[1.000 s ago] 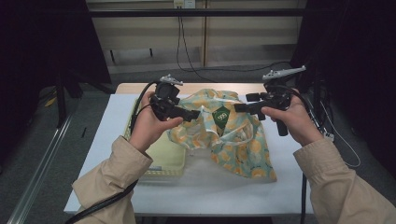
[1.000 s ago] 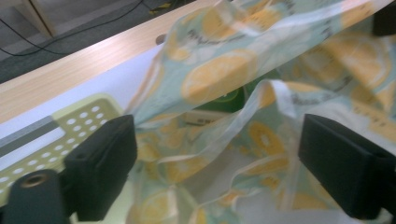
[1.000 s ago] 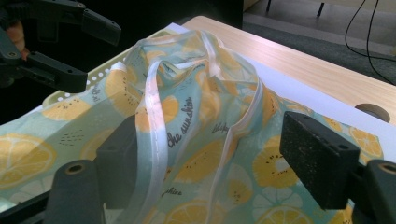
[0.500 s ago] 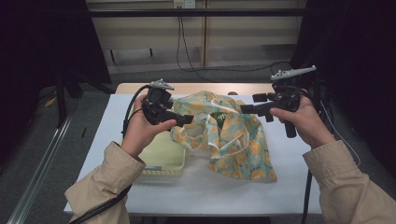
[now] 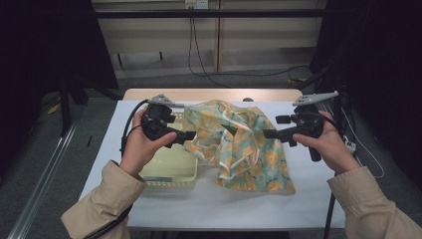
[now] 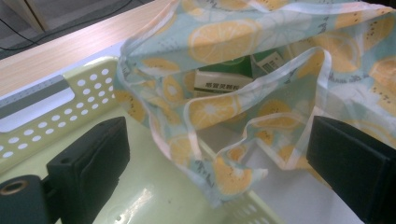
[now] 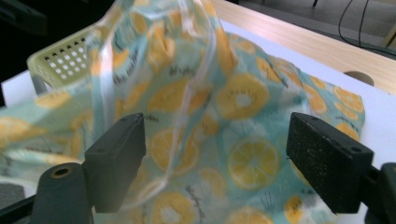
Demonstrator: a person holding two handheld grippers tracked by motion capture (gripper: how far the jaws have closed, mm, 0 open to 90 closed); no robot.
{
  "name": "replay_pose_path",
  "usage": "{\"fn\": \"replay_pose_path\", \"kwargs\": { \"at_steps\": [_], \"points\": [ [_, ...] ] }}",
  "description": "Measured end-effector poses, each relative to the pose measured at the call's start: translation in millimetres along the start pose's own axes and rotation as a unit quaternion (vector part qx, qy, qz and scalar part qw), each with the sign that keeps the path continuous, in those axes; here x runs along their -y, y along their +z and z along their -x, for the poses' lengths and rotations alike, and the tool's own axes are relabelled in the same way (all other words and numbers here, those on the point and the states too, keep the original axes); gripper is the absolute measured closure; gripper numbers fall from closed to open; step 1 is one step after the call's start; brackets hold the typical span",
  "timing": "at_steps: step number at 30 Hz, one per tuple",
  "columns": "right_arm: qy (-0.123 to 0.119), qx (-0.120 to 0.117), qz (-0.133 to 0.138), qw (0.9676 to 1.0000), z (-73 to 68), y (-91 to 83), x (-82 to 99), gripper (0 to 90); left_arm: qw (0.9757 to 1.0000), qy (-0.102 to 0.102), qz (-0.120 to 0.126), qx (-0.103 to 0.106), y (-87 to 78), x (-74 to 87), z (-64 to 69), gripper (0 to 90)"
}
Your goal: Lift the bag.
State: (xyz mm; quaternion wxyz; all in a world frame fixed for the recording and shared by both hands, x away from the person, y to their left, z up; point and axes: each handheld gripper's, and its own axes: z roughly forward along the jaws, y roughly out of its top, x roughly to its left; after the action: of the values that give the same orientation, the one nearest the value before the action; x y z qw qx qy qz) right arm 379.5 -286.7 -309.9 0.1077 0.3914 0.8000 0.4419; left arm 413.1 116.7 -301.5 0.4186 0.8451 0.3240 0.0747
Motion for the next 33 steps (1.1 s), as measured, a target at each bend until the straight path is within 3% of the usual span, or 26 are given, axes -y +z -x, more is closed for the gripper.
{"fn": "replay_pose_path", "kwargs": {
  "at_steps": [7, 15, 23, 33],
  "points": [
    [-0.005, 0.008, -0.013, 0.9999, -0.8, 4.1, 27.2, 19.2, 0.9998, 0.006, -0.020, -0.001, 1.0, 24.2, -4.5, 6.8],
    [-0.005, 0.010, -0.023, 0.9997, -0.1, 10.0, 59.4, 19.2, 0.9999, -0.010, -0.011, -0.001, -0.1, 51.7, -9.6, 7.4],
    [-0.022, 0.020, -0.026, 0.9992, -5.3, 9.1, 85.0, 19.0, 0.9999, -0.005, -0.009, -0.005, -8.3, 71.2, -7.6, 7.5],
    [-0.019, 0.022, -0.024, 0.9993, -8.4, 5.8, 108.2, 18.5, 0.9999, -0.014, -0.008, -0.007, -17.9, 96.3, -7.5, 7.5]
  ]
}}
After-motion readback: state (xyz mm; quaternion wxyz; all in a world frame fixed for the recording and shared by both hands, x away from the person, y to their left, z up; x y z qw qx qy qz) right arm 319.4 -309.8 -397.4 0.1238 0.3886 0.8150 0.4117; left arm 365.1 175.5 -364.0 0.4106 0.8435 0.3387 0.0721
